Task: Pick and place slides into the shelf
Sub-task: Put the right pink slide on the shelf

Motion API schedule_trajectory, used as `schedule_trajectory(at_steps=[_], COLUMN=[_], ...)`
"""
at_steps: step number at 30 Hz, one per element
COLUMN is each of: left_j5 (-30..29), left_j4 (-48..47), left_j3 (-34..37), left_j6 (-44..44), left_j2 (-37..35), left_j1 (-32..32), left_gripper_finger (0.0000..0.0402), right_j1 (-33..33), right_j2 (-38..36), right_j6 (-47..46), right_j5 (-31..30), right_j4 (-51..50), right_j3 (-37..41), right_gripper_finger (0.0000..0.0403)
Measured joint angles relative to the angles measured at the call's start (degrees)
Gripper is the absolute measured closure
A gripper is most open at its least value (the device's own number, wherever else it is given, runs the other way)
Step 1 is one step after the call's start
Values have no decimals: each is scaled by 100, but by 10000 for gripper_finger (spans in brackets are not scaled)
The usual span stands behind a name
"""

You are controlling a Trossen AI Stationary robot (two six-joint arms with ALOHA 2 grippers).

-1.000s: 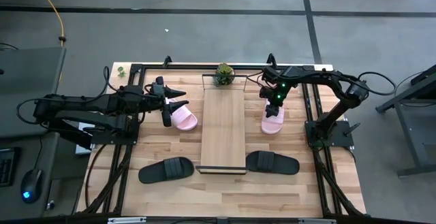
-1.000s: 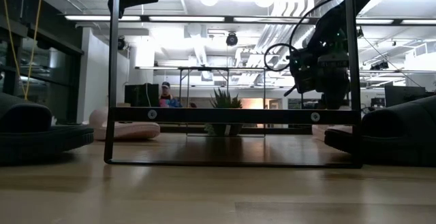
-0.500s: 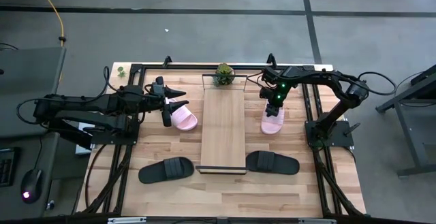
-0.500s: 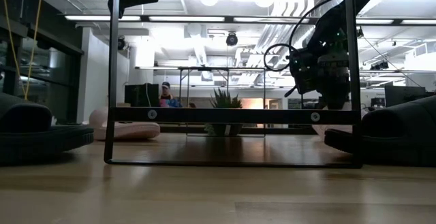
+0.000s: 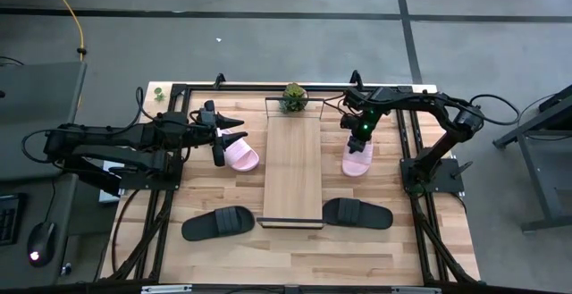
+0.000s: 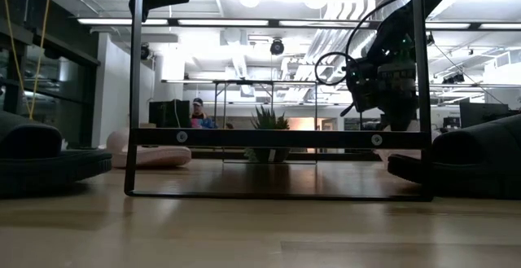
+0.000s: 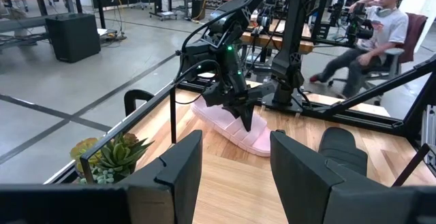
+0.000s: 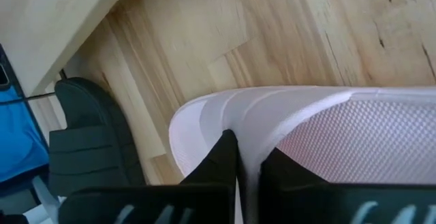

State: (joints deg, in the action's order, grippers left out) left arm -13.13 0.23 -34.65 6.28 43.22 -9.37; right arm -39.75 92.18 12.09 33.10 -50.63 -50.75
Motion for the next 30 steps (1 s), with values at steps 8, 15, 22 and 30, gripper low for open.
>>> schedule_trajectory(at_steps=[8,15,22,30], left_j5=[0,0,0,0], left_j4=[0,-20,-31,-33], left_j3=[0,1,2,0], left_j6=[-1,-2,-2,-1], left_j2=[-2,-2,-2,-2], left_j1=[0,0,0,0], left_gripper_finger=[245,245,245,245], right_j1=[-3,-13,-20,-114], right_j2=[-112,-359,-718,-1109], right_j6=[-73,-102,-73,-682], right_j5=[-51,-52,10,18], right_j4=[-60,-125,-136,111], right_j3=[-283,-612,-783,-812], right_gripper_finger=[402,402,398,397])
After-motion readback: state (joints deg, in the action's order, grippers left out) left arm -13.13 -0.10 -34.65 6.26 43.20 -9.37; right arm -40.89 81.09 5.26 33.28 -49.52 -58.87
